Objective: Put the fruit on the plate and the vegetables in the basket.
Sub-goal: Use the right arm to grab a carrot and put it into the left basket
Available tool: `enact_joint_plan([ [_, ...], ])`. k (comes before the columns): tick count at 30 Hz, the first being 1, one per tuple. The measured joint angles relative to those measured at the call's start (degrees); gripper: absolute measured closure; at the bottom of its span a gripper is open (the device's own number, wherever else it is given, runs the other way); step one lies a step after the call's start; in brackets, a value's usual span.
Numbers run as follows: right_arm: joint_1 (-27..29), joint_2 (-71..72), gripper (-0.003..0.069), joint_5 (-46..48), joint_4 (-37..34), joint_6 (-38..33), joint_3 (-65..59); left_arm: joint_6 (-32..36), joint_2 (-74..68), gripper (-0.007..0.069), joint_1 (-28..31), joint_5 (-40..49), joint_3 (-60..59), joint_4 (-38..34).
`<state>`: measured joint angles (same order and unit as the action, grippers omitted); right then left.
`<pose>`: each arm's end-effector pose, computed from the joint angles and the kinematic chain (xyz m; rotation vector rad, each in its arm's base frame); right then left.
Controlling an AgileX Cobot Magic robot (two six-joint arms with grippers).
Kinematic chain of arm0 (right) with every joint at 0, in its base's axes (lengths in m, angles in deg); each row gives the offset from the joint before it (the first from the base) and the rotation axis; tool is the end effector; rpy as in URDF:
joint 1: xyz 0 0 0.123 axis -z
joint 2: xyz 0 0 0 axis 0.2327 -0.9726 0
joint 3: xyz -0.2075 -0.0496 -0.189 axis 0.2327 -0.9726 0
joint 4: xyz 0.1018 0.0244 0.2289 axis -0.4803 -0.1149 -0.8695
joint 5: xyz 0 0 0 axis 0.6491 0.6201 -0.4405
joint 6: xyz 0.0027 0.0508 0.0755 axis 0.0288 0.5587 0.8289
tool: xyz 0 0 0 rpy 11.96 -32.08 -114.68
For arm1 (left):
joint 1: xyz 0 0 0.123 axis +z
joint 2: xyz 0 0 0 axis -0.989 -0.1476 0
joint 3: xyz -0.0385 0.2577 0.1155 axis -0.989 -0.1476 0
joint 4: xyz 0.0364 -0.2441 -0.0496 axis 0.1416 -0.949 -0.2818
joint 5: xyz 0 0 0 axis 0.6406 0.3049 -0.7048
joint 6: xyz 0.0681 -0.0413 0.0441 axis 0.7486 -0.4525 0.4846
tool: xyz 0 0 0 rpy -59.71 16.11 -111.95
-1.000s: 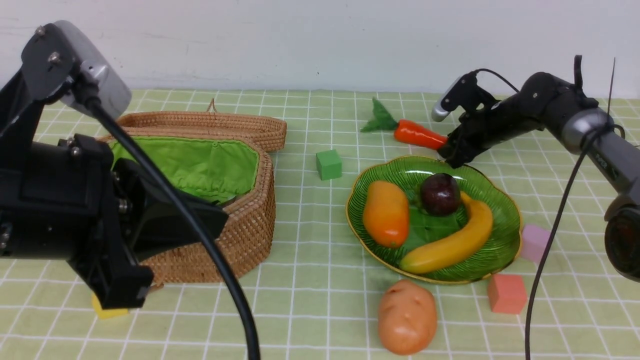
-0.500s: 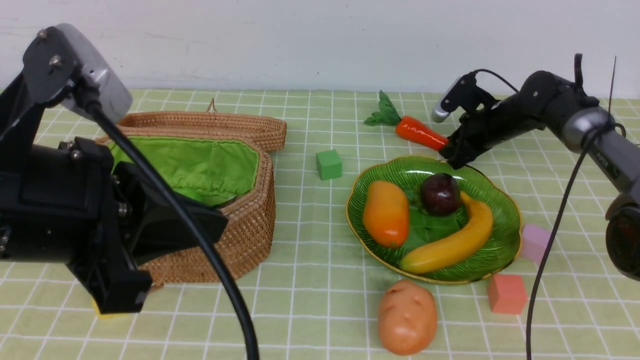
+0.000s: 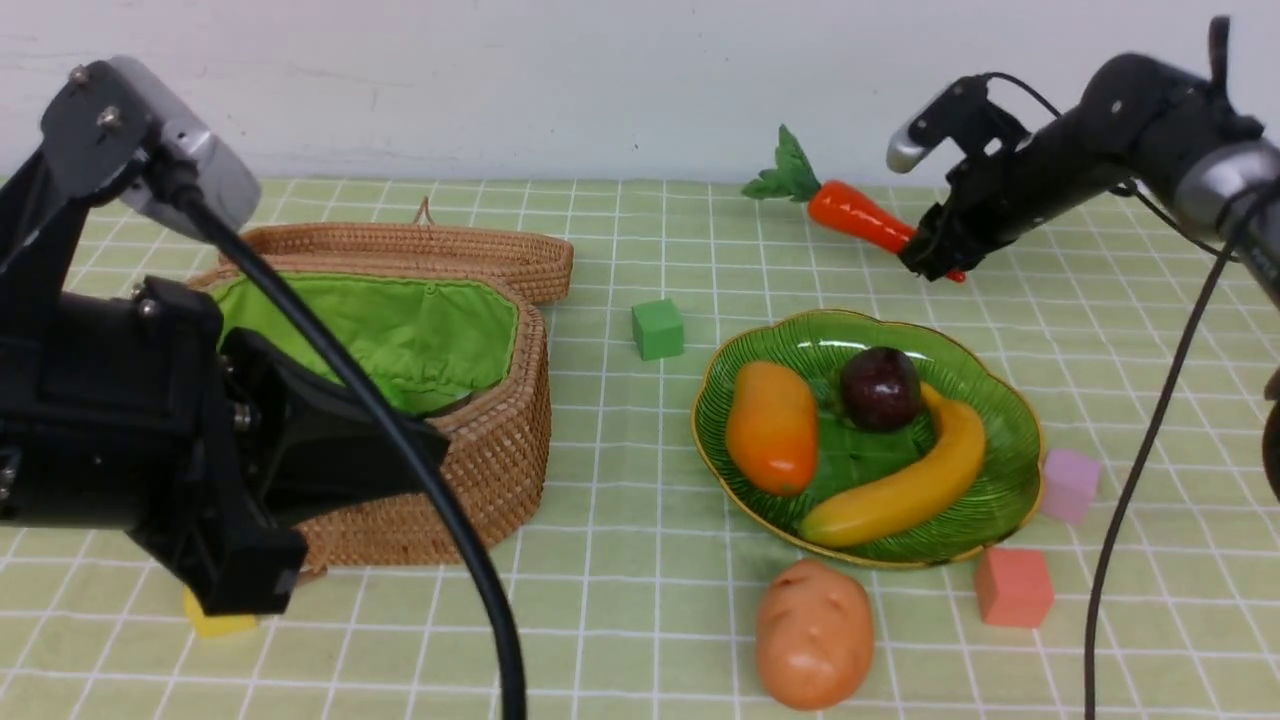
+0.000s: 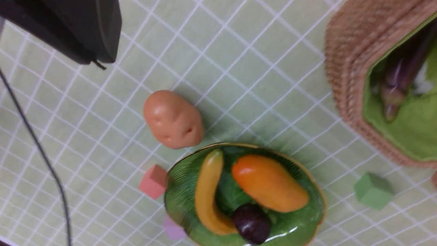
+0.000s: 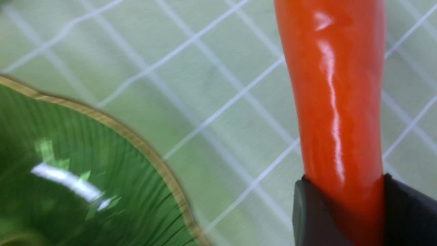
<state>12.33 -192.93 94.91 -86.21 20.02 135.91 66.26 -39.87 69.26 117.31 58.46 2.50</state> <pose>0.5509 0.0412 0.2282 -0.9304 2.2324 0.1354 0.1684 -0.0876 0.3625 0.8330 2.0213 -0.6053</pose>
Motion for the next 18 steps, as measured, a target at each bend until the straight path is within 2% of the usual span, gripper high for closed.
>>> enact_joint_plan([
  [4,0.0,2.8,0.0409,6.7,0.1,1.8,0.0,-8.6,3.5,0.0632,0.0,-3.8,0.0,7.8],
  [8,-0.3,6.9,0.0409,12.3,-1.4,4.6,0.0,-21.8,7.3,0.0632,0.0,-6.0,0.0,20.2],
  [11,-1.4,9.7,0.0409,13.2,-3.2,5.5,0.0,-32.1,9.9,0.0633,0.0,-5.9,0.0,29.3],
  [14,-4.2,12.2,0.0409,13.5,-4.4,5.9,0.0,-41.3,13.1,0.0637,0.0,-4.7,0.0,37.8],
  [18,-11.7,14.8,0.0409,13.6,-5.4,7.3,0.0,-49.7,17.4,0.0637,0.0,-0.6,0.0,44.8],
])
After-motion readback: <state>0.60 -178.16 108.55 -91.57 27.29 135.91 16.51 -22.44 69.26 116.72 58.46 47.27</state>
